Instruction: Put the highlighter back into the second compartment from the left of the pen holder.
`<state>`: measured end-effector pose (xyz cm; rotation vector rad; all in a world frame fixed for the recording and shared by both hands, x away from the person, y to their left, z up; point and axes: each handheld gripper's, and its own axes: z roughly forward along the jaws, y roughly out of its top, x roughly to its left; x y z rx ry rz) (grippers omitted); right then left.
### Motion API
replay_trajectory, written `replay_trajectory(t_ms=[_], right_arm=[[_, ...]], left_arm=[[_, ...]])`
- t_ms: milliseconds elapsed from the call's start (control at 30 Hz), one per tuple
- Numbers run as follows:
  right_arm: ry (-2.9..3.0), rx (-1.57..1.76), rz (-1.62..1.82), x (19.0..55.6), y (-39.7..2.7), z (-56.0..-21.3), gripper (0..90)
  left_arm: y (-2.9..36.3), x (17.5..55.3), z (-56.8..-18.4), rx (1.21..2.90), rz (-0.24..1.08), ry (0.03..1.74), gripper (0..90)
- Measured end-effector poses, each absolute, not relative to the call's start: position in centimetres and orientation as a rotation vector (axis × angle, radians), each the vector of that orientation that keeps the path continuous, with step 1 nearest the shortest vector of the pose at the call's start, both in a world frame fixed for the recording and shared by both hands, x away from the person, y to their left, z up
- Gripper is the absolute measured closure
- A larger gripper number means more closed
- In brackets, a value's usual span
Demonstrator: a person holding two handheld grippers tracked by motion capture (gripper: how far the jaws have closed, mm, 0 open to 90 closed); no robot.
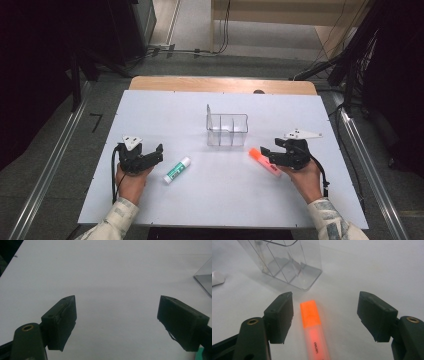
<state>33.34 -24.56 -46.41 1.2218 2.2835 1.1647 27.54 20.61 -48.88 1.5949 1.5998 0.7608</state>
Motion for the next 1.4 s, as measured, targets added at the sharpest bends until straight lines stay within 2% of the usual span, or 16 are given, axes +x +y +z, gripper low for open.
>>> replay_trajectory(t_ms=[1033,1400], right_arm=[[2.353,1.208,1.037,33.3,-23.4,-48.2,25.7],[2.389,1.177,0.980,33.2,-22.7,-49.0,27.8]], left_arm=[[20.5,27.5,-48.8,1.596,0.760,1.596,15.9],[20.5,27.5,-48.9,1.602,0.759,1.596,15.9]])
